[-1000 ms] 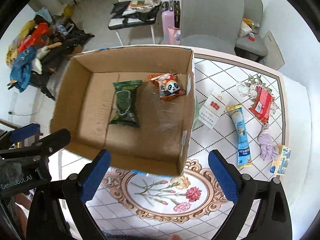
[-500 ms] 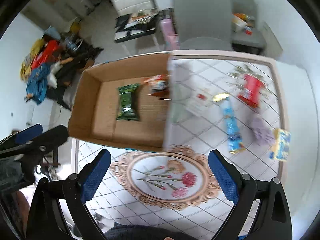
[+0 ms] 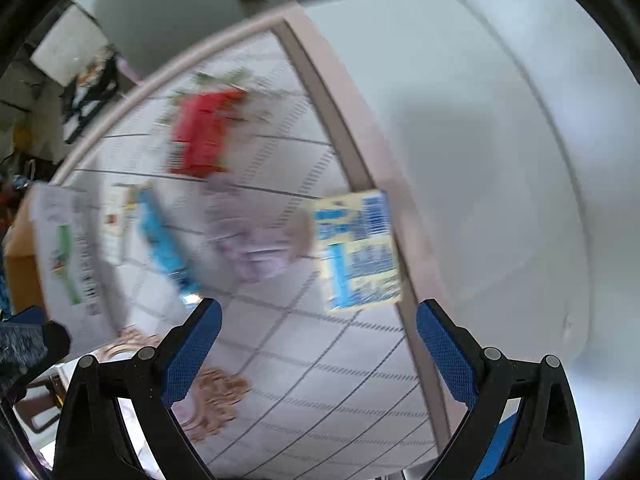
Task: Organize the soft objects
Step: 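Grasp the lavender cloth with left tool while right tool grasps yellow-blue box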
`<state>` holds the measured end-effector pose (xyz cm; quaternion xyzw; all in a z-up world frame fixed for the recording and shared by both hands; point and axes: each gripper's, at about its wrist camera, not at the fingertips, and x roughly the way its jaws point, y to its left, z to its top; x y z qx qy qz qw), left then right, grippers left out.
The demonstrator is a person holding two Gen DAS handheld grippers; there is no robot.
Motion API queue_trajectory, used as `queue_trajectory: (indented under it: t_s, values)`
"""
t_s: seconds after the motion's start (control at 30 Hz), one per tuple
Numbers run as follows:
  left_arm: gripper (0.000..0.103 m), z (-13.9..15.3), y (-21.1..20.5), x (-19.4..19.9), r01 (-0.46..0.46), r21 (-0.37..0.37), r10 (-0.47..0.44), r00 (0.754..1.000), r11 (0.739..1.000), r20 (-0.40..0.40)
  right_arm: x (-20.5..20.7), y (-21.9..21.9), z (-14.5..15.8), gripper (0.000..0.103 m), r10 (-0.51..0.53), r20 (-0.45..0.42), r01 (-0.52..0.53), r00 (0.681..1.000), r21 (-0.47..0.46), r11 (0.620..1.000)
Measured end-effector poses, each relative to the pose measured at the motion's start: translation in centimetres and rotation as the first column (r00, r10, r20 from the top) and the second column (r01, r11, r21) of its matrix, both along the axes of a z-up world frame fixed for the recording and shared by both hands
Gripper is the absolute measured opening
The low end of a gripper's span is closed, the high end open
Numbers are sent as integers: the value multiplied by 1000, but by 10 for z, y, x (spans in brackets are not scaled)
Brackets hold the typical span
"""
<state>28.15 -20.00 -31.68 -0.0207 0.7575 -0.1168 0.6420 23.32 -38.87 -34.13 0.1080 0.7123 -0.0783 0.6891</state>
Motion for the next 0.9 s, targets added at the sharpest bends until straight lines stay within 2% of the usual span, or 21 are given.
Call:
queue_trajectory:
  t_s: [0.13, 0.3, 0.43, 0.6, 0.67, 0.7, 0.73, 0.8, 0.83, 0.9]
  values:
    - [97, -58, -34, 20, 2, 4, -2, 993, 1000, -122, 8, -16, -38, 99, 0, -66, 1, 998, 21, 1000]
    - [97, -115, -56, 41, -17, 8, 19, 969, 1000, -246, 16, -23, -67, 99, 11, -109, -5, 994, 51, 999]
    - [97, -142, -64, 44, -23, 19, 28, 949, 1000, -314, 21, -30, -79, 99, 11, -130, -2, 991, 75, 997]
    - [91, -150, -73, 44, 6, 55, 11, 956, 998, -295, 26, -31, -87, 97, 15, -150, -2, 989, 90, 996]
    - [78, -146, -78, 43, 46, 89, -22, 965, 995, -261, 28, -31, -88, 94, 19, -153, -4, 988, 93, 996]
    - [67, -143, -81, 43, 64, 102, -37, 968, 993, -248, 25, -30, -91, 90, 17, -154, -3, 988, 94, 996]
    - [52, -140, -83, 42, 88, 115, -59, 971, 990, -233, 24, -31, -93, 86, 13, -157, 3, 988, 97, 995]
    - [36, -134, -87, 39, 133, 117, -107, 972, 984, -207, 25, -30, -100, 75, 9, -170, 6, 985, 92, 996]
    - [36, -134, -87, 38, 142, 114, -117, 971, 983, -207, 24, -29, -102, 69, 8, -175, 8, 985, 89, 996]
    - [35, -132, -84, 34, 143, 118, -118, 973, 983, -196, 21, -31, -102, 67, -2, -179, 19, 984, 92, 996]
